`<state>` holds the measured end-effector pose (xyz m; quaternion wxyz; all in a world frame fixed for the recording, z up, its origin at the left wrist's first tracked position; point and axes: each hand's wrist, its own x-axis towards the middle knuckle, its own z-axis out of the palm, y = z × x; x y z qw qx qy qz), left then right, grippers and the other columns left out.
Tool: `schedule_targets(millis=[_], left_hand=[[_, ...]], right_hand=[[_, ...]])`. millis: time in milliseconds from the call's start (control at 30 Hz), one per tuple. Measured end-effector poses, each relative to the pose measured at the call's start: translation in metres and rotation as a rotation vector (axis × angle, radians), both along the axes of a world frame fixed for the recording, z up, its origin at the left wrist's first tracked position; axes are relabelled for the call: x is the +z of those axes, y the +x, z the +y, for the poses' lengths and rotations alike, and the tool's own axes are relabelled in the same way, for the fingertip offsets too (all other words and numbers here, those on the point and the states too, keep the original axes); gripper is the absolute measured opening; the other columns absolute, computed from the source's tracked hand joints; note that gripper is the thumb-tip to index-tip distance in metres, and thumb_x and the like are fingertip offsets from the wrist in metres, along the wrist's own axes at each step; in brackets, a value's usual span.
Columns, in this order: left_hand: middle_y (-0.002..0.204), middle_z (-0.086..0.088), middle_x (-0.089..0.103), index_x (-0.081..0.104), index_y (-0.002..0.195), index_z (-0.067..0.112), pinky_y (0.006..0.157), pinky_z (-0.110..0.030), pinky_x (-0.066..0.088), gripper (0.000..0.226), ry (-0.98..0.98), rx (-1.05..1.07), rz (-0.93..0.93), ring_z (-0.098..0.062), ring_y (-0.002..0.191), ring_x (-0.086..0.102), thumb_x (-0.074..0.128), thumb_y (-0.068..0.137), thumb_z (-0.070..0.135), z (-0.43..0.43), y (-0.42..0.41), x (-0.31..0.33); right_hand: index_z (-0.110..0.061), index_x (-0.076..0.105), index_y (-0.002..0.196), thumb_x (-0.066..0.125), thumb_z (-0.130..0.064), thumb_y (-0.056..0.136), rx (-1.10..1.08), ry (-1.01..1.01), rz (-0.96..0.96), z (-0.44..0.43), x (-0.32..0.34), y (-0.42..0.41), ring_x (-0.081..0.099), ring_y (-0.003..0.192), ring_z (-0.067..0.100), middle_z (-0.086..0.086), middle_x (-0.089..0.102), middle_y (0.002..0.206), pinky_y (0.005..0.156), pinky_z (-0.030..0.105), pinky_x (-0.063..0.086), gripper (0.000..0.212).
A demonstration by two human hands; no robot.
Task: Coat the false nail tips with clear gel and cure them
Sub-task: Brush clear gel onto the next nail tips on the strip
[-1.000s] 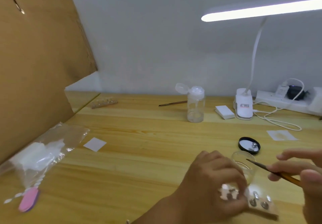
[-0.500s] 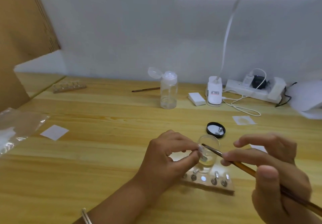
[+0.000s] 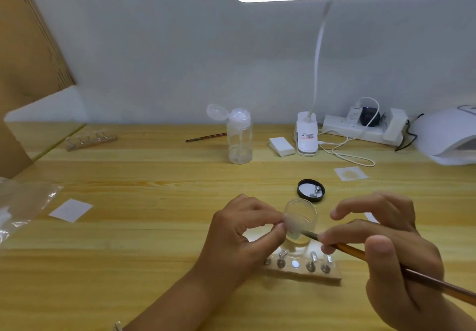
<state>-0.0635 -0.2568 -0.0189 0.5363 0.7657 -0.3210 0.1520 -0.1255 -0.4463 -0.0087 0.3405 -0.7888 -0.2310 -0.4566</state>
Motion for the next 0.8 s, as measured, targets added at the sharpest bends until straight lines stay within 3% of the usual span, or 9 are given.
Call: schedule_targets(millis=[233,533,667,800], left_hand=[[0.077,0.013,0.069,0.078,0.080,0.024,0.069,-0.010,0.036,0.011,0.004,-0.018,0.005,-0.006,0.077,0.058,0.067,0.079,0.025,-0.0014,-0.0013,0.0005],[0.076,0.015,0.068,0.078,0.079,0.026,0.067,-0.008,0.035,0.012,0.022,0.002,0.004,-0.005,0.076,0.058,0.067,0.078,0.026,-0.0009,-0.0002,-0.0009],[0.078,0.015,0.069,0.079,0.082,0.027,0.068,-0.007,0.035,0.012,0.032,-0.001,0.010,-0.007,0.079,0.060,0.067,0.079,0.027,-0.0008,0.0001,-0.0006],[0.078,0.015,0.070,0.079,0.082,0.024,0.069,-0.006,0.035,0.007,0.051,0.010,0.000,-0.005,0.080,0.061,0.073,0.079,0.021,-0.0006,0.0004,-0.0006]], right_hand=[[-0.019,0.071,0.089,0.024,-0.037,0.109,-0.028,-0.033,0.029,-0.0004,-0.0004,0.0044,0.061,0.100,0.009,-0.017,0.068,0.079,0.091,0.035,0.032,0.054],[-0.028,0.064,0.087,0.023,-0.034,0.109,0.010,0.035,0.002,-0.0035,0.0004,0.0030,0.063,0.091,0.011,-0.017,0.064,0.067,0.088,0.036,0.033,0.047],[-0.023,0.067,0.093,0.024,-0.035,0.109,-0.017,0.011,0.015,-0.0026,-0.0014,0.0055,0.062,0.094,0.011,-0.017,0.067,0.079,0.088,0.038,0.033,0.048],[-0.021,0.070,0.088,0.025,-0.037,0.109,-0.002,-0.011,0.045,-0.0018,-0.0044,0.0060,0.062,0.097,0.010,-0.017,0.067,0.076,0.089,0.036,0.033,0.052]])
